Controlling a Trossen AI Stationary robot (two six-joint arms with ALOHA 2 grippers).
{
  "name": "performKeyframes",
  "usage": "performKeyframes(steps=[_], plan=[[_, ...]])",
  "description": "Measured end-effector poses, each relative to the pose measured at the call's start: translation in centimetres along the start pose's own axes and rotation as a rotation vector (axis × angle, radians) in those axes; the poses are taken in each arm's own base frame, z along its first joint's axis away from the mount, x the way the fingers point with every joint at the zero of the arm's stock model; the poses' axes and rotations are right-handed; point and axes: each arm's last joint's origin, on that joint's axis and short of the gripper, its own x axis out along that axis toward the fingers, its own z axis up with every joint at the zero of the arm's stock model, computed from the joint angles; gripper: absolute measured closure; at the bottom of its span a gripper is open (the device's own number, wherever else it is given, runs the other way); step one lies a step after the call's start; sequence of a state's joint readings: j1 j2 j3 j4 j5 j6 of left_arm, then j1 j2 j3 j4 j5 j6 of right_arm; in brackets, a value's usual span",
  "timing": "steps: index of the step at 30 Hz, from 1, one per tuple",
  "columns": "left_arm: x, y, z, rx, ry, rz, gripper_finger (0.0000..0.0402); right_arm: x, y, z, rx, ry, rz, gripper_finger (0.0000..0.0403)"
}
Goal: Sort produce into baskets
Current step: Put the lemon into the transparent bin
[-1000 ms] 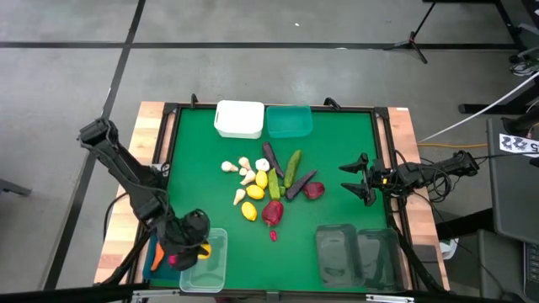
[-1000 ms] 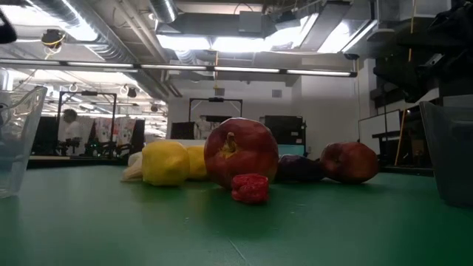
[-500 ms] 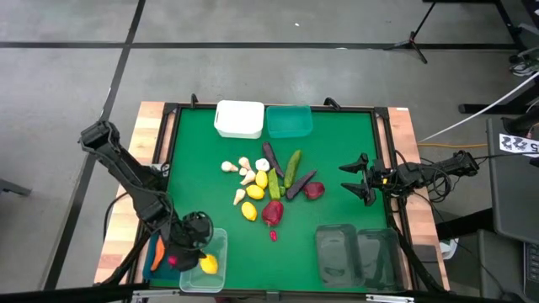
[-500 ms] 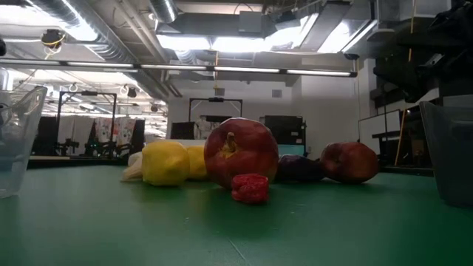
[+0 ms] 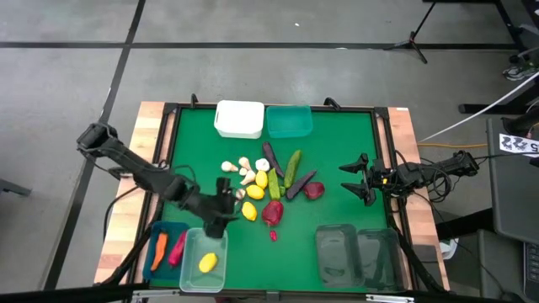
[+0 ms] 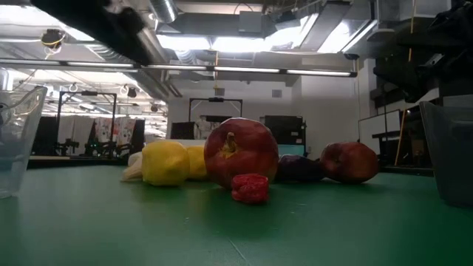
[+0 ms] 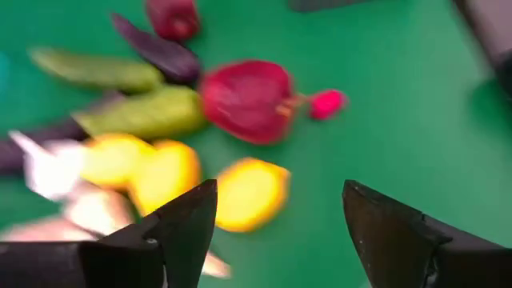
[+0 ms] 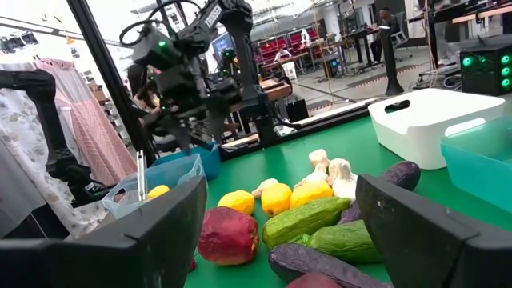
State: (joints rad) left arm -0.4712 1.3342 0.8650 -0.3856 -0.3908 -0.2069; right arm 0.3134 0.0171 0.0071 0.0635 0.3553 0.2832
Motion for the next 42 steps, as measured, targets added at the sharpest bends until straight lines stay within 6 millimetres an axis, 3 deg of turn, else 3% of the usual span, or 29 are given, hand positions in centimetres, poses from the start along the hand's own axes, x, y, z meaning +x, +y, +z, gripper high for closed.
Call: performKeyframes(steps=[7,13,24,37,42], plan=[[4.0,2.1,0.4,0.168,0.031,-0.1,0.0137,0.0,0.0,0.0,0.0,0.0,0.001,0.0081],[6.8,1.9,-0.6,0.284,0.101,-0.17,0.0137,0.0,0.0,0.0,0.0,0.001,0.001,0.0081],[10.4,1.9,-2.2,0.298,0.176,-0.179,0.0136,0.0,0.0,0.0,0.0,0.001,0.002,0.0081],[10.6,1.9,-2.2,0.265,0.181,-0.174,0.0139,0.0,0.0,0.0,0.005,0.003,0.007,0.0081],[10.6,2.0,-2.2,0.274,0.182,-0.174,0.0176,0.0,0.0,0.0,0.006,0.003,0.007,0.0081]])
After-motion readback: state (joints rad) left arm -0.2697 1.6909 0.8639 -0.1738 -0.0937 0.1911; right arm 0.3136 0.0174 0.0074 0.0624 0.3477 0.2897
